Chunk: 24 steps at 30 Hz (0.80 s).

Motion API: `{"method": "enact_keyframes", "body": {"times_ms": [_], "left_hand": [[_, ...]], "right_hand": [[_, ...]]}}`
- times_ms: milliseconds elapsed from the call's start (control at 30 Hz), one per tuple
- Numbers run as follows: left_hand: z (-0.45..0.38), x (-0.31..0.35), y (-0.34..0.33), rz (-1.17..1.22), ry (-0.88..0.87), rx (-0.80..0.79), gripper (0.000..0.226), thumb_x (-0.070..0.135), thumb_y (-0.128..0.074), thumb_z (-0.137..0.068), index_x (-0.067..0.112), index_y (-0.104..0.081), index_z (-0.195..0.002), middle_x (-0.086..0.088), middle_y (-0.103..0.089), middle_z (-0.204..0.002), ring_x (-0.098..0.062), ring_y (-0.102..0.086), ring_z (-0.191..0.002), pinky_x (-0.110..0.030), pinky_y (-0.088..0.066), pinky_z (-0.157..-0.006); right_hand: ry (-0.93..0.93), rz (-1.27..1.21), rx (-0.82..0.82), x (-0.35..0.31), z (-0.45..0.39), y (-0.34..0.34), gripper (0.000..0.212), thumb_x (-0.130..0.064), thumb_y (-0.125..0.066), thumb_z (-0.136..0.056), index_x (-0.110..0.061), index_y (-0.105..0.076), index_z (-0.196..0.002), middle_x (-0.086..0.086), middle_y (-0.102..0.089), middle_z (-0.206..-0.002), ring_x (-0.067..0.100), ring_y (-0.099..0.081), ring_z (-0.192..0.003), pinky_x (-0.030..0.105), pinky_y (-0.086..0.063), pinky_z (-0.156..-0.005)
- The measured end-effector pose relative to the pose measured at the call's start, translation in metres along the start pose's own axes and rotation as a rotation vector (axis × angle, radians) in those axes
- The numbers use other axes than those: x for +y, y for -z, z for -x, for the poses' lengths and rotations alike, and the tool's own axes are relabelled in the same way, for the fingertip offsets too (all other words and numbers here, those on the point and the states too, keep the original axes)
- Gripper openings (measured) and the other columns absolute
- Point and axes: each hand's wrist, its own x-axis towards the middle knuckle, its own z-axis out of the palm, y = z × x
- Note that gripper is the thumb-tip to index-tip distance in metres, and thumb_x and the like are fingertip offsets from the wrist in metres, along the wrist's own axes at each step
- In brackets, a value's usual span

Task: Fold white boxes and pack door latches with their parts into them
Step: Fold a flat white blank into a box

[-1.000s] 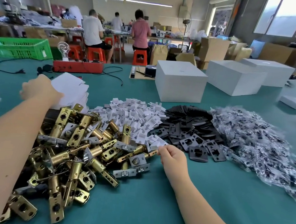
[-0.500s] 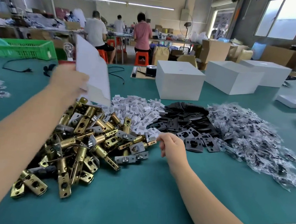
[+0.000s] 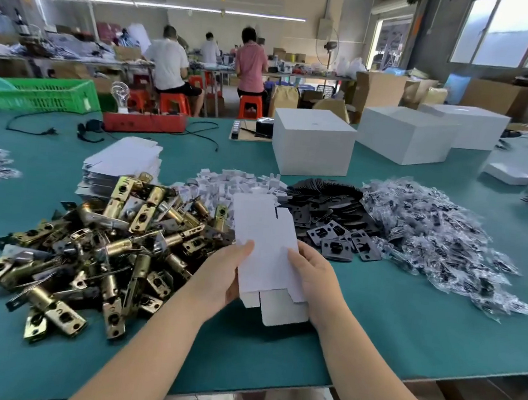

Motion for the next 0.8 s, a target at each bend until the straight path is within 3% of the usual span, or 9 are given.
{"method": "enact_keyframes", "body": {"times_ms": [133,233,300,400,500,600,667,733,800], "left_hand": [[-0.005,-0.006,-0.013,-0.219,-0.15,0.041,0.021,0.014,-0.05,-0.1,0.015,-0.068,-0.111,-0.002,-0.076,-0.102,-0.017,-0.072,-0.093,-0.03,-0.056,-0.074],[-0.002,-0.01,-0.016,-0.234,-0.188,0.052,0.021,0.012,-0.051,-0.1,0.016,-0.071,-0.104,-0.002,-0.076,-0.101,-0.017,-0.072,-0.092,-0.028,-0.055,-0.074],[0.001,-0.013,-0.014,-0.175,-0.162,0.031,0.02,0.011,-0.052,-0.099,0.013,-0.07,-0.107,-0.005,-0.075,-0.105,-0.021,-0.071,-0.096,-0.031,-0.056,-0.078],[0.002,-0.009,-0.014,-0.188,-0.164,0.022,0.02,0.012,-0.054,-0.099,0.014,-0.067,-0.114,-0.006,-0.074,-0.11,-0.021,-0.07,-0.101,-0.031,-0.057,-0.081],[0.001,0.001,-0.02,-0.348,-0.288,0.196,0.022,0.018,-0.065,-0.094,0.016,-0.062,-0.115,-0.002,-0.072,-0.112,-0.013,-0.069,-0.097,-0.026,-0.056,-0.079],[0.0,0.011,-0.024,-0.63,-0.458,0.438,0.041,0.031,-0.072,-0.087,0.03,-0.044,-0.118,0.015,-0.061,-0.105,0.001,-0.06,-0.091,-0.013,-0.047,-0.068],[-0.001,0.019,-0.028,-0.765,-0.45,0.372,0.037,0.044,-0.067,-0.089,0.029,-0.051,-0.119,0.012,-0.063,-0.11,0.0,-0.061,-0.092,-0.014,-0.046,-0.068],[0.0,0.023,-0.036,-0.604,-0.349,0.152,0.057,0.06,-0.063,-0.084,0.025,-0.051,-0.127,0.008,-0.066,-0.117,0.003,-0.066,-0.092,-0.012,-0.051,-0.07],[-0.001,0.023,-0.043,-0.438,-0.242,-0.048,0.078,0.069,-0.063,-0.077,0.019,-0.045,-0.134,0.003,-0.067,-0.118,-0.004,-0.068,-0.099,-0.022,-0.055,-0.087]], "right_hand": [[0.068,0.046,0.063,0.001,0.005,-0.001,0.03,-0.021,-0.046,-0.1,-0.033,-0.069,-0.084,-0.021,-0.072,-0.081,0.001,-0.067,-0.074,0.012,-0.049,-0.062],[0.214,0.243,0.112,0.007,0.007,-0.001,0.029,-0.027,-0.043,-0.1,-0.024,-0.06,-0.076,-0.016,-0.055,-0.064,0.007,-0.05,-0.061,0.02,-0.039,-0.057],[0.263,0.286,0.086,0.01,0.008,-0.002,0.023,-0.029,-0.043,-0.1,-0.027,-0.059,-0.084,-0.018,-0.058,-0.07,0.004,-0.052,-0.064,0.021,-0.041,-0.061],[0.247,0.211,0.047,0.012,0.008,-0.006,0.015,-0.029,-0.044,-0.101,-0.03,-0.056,-0.109,-0.017,-0.065,-0.098,-0.001,-0.062,-0.084,0.019,-0.047,-0.074],[0.206,0.062,0.017,0.004,0.007,-0.007,0.012,-0.023,-0.042,-0.102,-0.024,-0.054,-0.099,-0.003,-0.063,-0.095,0.01,-0.06,-0.08,0.026,-0.048,-0.071],[0.207,-0.047,-0.043,-0.013,0.005,0.0,0.013,-0.02,-0.053,-0.095,-0.026,-0.063,-0.088,-0.002,-0.067,-0.091,0.012,-0.062,-0.08,0.028,-0.051,-0.071],[0.239,-0.087,-0.087,-0.025,0.005,0.002,0.013,-0.03,-0.056,-0.086,-0.033,-0.068,-0.081,-0.004,-0.07,-0.091,0.014,-0.064,-0.083,0.029,-0.052,-0.072],[0.266,-0.07,-0.14,-0.033,0.003,0.001,0.021,-0.038,-0.05,-0.087,-0.034,-0.071,-0.088,-0.004,-0.072,-0.098,0.017,-0.067,-0.091,0.033,-0.053,-0.078],[0.285,0.033,-0.208,-0.037,0.002,-0.008,0.028,-0.047,-0.044,-0.09,-0.04,-0.07,-0.095,-0.008,-0.071,-0.101,0.013,-0.067,-0.097,0.029,-0.054,-0.078]]}}
